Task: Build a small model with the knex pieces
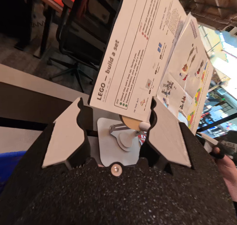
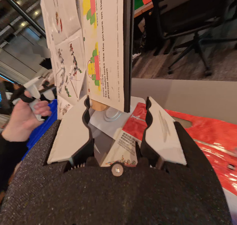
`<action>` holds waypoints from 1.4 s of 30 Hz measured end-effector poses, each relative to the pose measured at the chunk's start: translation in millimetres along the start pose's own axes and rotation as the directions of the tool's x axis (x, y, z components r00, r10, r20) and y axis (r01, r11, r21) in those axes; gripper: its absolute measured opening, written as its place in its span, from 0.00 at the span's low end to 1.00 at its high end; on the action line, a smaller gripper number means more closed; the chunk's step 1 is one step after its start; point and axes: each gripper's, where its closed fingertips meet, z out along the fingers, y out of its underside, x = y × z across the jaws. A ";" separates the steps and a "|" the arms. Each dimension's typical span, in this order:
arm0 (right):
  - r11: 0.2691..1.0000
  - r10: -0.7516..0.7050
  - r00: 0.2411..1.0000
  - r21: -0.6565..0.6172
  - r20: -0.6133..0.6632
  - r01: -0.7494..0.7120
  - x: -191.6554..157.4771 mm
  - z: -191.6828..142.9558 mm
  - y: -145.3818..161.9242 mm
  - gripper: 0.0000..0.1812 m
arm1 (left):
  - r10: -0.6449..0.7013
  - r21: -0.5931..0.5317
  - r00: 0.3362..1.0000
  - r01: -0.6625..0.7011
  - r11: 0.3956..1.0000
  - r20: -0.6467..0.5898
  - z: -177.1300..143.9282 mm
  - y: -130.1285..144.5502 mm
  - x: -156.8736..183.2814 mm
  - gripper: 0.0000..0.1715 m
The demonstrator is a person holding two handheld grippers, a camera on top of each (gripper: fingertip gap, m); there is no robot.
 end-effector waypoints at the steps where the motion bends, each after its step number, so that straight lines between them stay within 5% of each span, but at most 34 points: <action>1: 0.999 0.025 0.999 0.021 0.030 -0.026 -4.5 4.2 2.4 0.48 | -0.033 -0.004 0.999 0.033 0.999 -0.016 3.8 7.7 0.2 0.60; 9: 0.981 0.142 0.969 0.104 0.203 -0.166 -32.2 37.3 5.1 0.34 | -0.224 -0.054 0.932 0.218 0.975 -0.285 30.7 42.5 39.1 0.37; 11: 0.978 0.147 0.960 0.110 0.238 -0.177 -34.7 44.9 8.0 0.22 | -0.228 -0.060 0.931 0.220 0.974 -0.285 38.1 50.6 38.6 0.28; 14: 0.969 0.140 0.944 0.154 0.300 -0.193 -35.5 46.6 5.0 0.17 | -0.258 -0.041 0.918 0.258 0.965 -0.301 42.0 50.1 36.4 0.20; 23: 0.965 0.175 0.910 0.118 0.374 -0.234 -47.0 31.0 14.8 0.15 | -0.317 0.004 0.911 0.330 0.944 -0.263 27.8 53.1 40.8 0.21; 39: 0.967 0.178 0.892 0.095 0.415 -0.237 -101.4 -31.6 71.6 0.13 | -0.315 0.065 0.913 0.342 0.937 -0.258 -70.1 83.1 57.5 0.21; 42: 0.974 0.155 0.907 0.092 0.392 -0.206 -106.3 -34.7 78.6 0.16 | -0.293 0.061 0.931 0.313 0.948 -0.219 -79.8 85.3 59.5 0.28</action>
